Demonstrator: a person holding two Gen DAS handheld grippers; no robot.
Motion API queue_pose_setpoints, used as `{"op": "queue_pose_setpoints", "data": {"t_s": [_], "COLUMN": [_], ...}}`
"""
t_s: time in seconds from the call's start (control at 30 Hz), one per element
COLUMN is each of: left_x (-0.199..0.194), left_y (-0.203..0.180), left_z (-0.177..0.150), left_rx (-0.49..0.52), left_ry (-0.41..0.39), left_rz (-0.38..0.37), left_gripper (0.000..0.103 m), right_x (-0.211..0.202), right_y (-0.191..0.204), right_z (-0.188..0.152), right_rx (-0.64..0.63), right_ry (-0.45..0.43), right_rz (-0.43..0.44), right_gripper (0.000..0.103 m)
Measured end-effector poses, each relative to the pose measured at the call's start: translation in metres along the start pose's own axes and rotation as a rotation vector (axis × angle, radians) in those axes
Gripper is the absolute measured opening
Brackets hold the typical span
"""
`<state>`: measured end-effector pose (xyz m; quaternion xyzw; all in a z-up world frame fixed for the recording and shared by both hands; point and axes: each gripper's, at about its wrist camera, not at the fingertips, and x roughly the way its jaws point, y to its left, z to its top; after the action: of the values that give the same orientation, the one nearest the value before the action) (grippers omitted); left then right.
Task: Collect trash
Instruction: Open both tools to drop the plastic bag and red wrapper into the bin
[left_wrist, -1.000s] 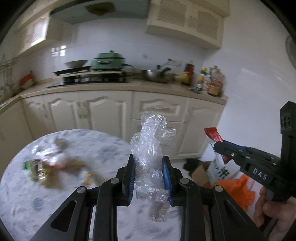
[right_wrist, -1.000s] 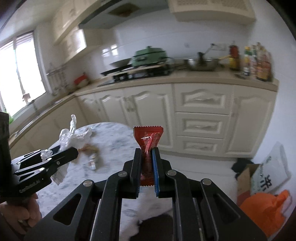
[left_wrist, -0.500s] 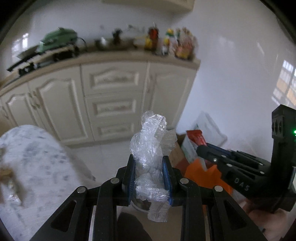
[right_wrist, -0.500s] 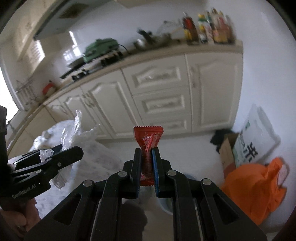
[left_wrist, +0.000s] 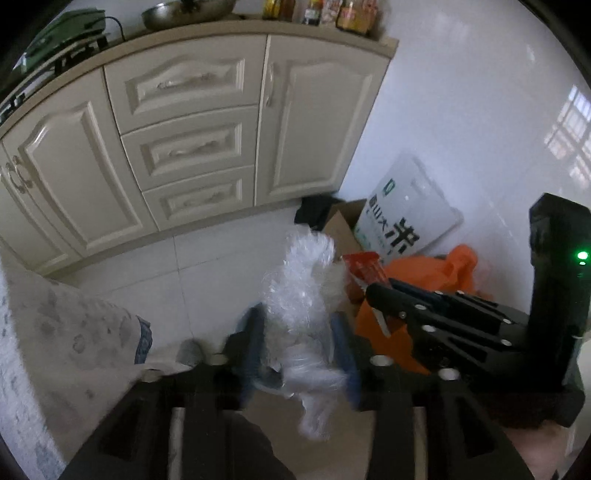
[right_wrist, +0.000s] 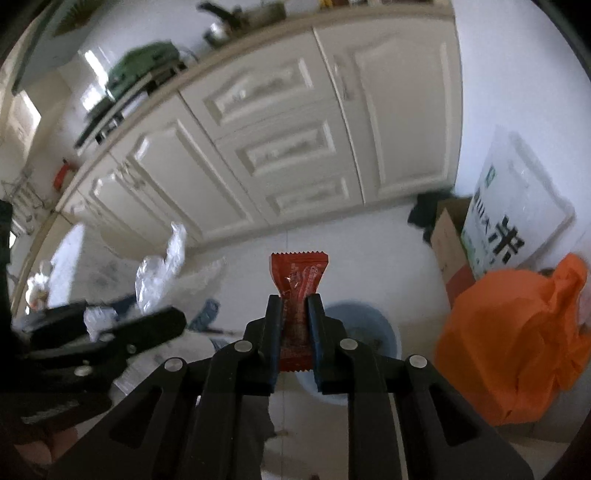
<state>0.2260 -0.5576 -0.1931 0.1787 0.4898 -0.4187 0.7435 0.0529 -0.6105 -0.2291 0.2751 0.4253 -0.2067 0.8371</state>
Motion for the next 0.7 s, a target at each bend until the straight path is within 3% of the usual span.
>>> {"op": "queue_pose_setpoints", "data": {"t_s": [0.03,0.07,0.1,0.17,0.23,0.37,0.7], "left_x": [0.003,0.003,0.003,0.004,0.003,-0.006,-0.063], "left_y": [-0.002,-0.001,-0.002,-0.002,-0.004,-0.017,-0.027], "left_z": [0.003,0.003,0.005,0.007,0.009,-0.002,-0.046], "left_rx": [0.000,-0.005,-0.013,-0.024,-0.028,-0.005,-0.026], "left_ry": [0.006,0.000,-0.015,-0.025,-0.033,-0.071,-0.169], "left_rz": [0.010,0.029,0.044,0.059,0.102,0.178,0.166], "left_gripper": [0.072,0.082,0.085,0.089,0.096,0.100,0.100], "right_x": [0.004,0.007,0.009,0.006,0.003,-0.003,-0.036], "right_y": [-0.005,-0.009,-0.014,-0.023,-0.026,-0.023,0.010], "right_z": [-0.001,-0.003,-0.004,-0.008,-0.009,-0.009,-0.009], "right_rx": [0.013,0.027,0.049,0.089,0.108,0.103,0.057], "right_ry": [0.003,0.008,0.008,-0.010,-0.022,-0.009,-0.057], "right_rz": [-0.009,-0.008,0.002,0.006,0.003,-0.016,-0.026], "right_gripper": [0.022,0.029,0.036,0.076,0.099,0.103,0.103]}}
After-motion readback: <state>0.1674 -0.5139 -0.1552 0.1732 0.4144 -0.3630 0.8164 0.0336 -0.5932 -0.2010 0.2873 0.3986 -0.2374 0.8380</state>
